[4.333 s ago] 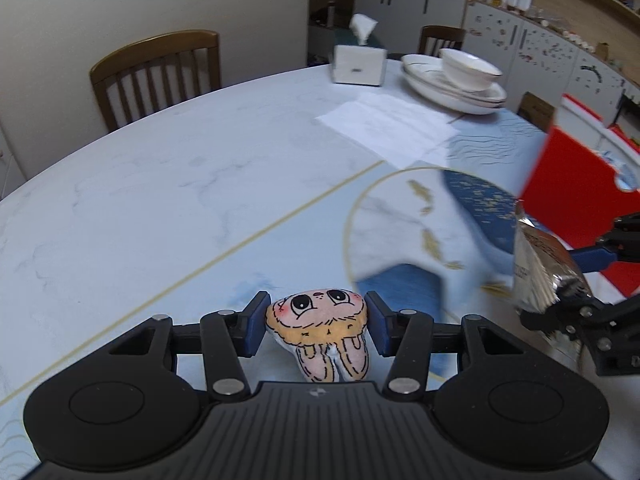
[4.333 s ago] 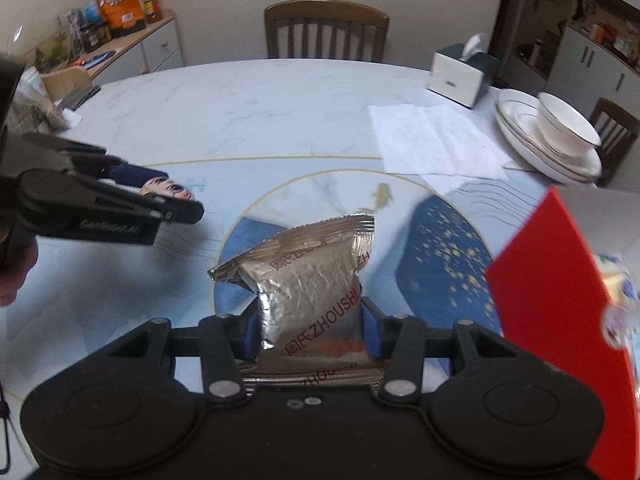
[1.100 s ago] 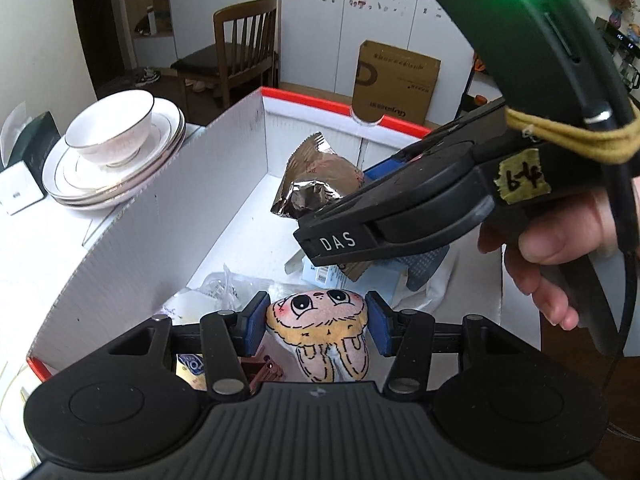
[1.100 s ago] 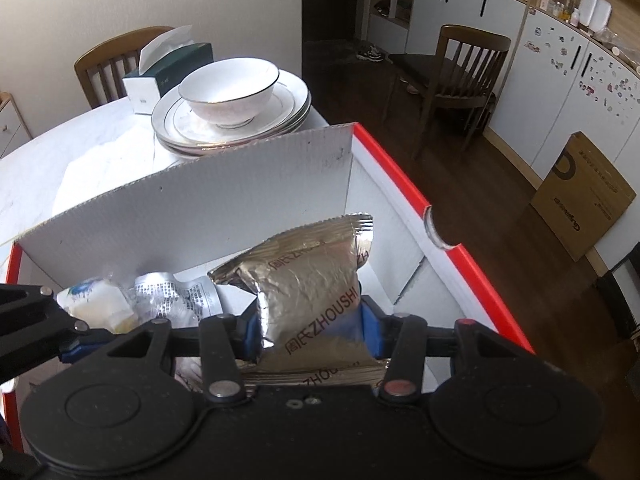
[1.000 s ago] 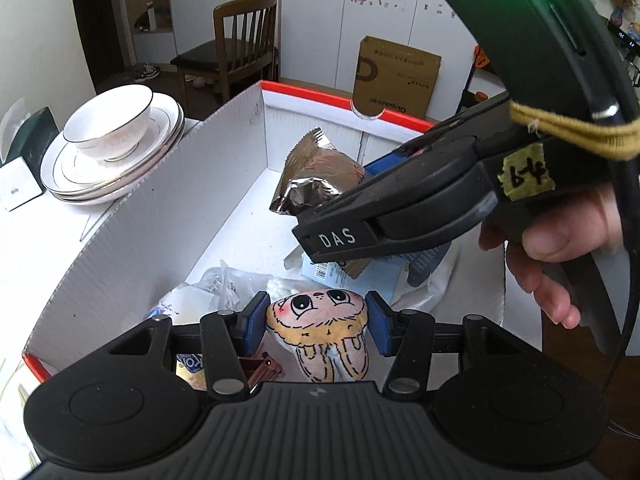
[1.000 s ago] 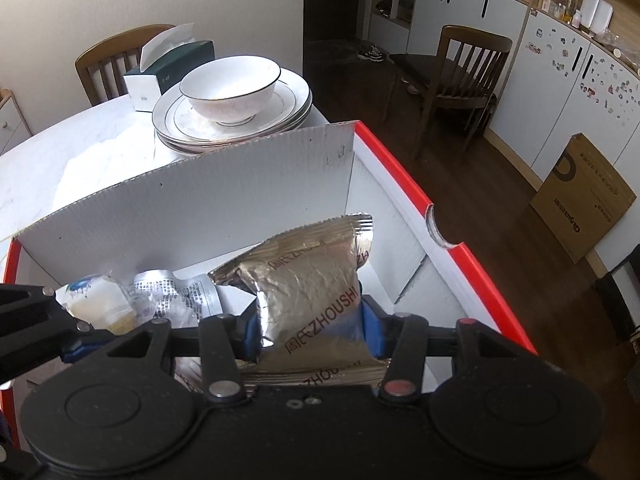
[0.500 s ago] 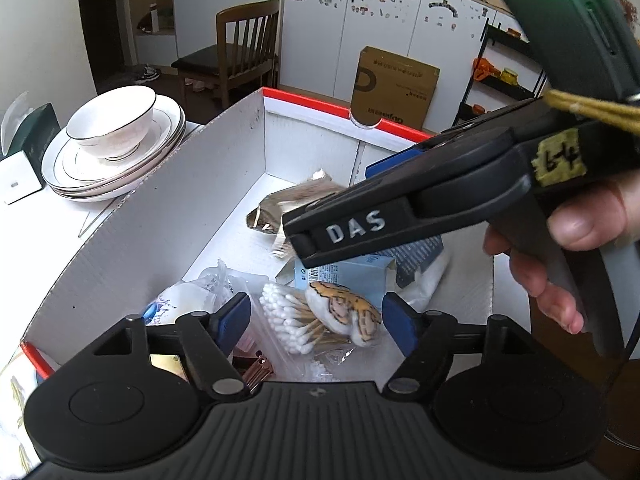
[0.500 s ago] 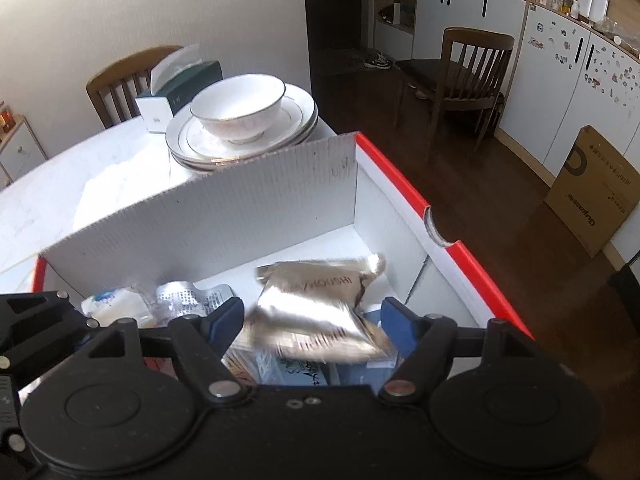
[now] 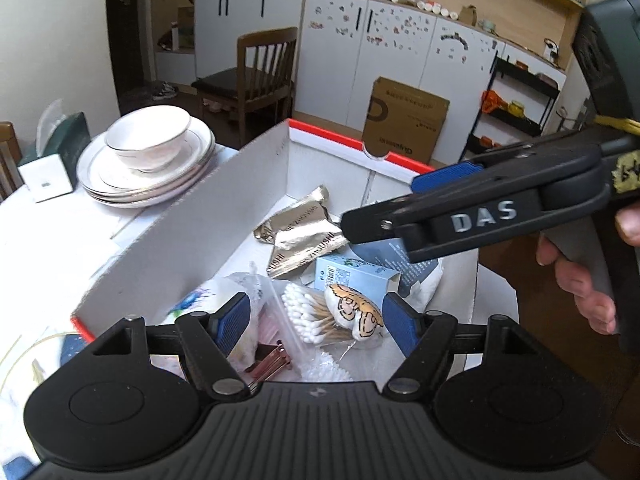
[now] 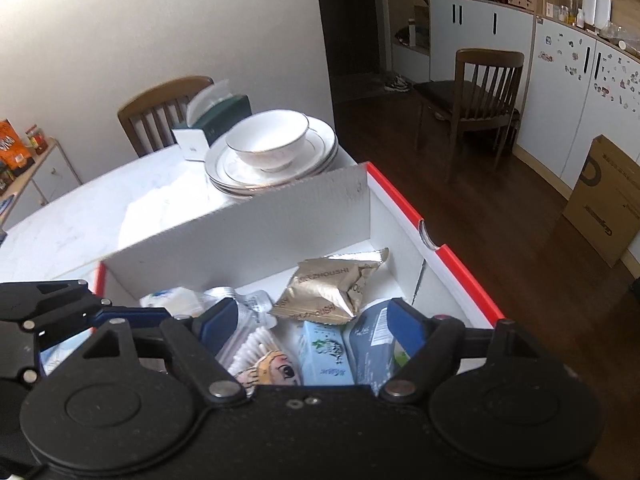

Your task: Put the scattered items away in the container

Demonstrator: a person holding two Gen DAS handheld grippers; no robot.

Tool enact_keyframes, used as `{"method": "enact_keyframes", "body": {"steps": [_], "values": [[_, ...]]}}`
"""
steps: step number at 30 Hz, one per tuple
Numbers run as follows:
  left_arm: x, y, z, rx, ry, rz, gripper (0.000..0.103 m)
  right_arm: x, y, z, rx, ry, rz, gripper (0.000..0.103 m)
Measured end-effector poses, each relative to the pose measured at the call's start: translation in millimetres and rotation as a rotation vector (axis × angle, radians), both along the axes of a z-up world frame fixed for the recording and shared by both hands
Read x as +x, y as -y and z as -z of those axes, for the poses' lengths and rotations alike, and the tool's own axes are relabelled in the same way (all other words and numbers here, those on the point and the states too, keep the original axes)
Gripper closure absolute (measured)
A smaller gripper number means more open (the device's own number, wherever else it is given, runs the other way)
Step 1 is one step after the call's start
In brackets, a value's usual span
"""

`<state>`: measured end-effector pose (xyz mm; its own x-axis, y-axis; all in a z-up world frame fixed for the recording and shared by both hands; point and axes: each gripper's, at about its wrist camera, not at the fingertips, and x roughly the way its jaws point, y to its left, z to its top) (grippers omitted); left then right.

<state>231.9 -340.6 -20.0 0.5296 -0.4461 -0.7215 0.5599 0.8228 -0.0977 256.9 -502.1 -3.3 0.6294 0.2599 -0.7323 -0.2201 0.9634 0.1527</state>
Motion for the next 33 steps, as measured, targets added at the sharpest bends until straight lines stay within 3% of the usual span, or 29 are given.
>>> {"method": "enact_keyframes", "body": {"steps": [9,13,20,26,28,33], "values": [[-18,-26,-20,-0.035,0.038,-0.055,0.031,-34,0,-22,0.026,0.061,0.003,0.022],[-31,-37,-29,-0.034,0.089,-0.079,0.021,-50,-4,-32,0.030,0.094,0.007,0.021],[-49,-59,-41,-0.047,0.119,-0.108,0.021,-78,-17,-42,0.035,0.137,0.013,0.017],[-63,-81,-44,-0.052,0.132,-0.135,0.014,-102,-32,-48,0.027,0.163,0.014,0.013],[-68,-89,-44,-0.053,0.138,-0.147,0.000,-109,-36,-50,0.028,0.170,0.019,0.011],[-82,-107,-43,-0.049,0.154,-0.164,0.000,-130,-54,-51,0.011,0.202,0.022,0.006]]}}
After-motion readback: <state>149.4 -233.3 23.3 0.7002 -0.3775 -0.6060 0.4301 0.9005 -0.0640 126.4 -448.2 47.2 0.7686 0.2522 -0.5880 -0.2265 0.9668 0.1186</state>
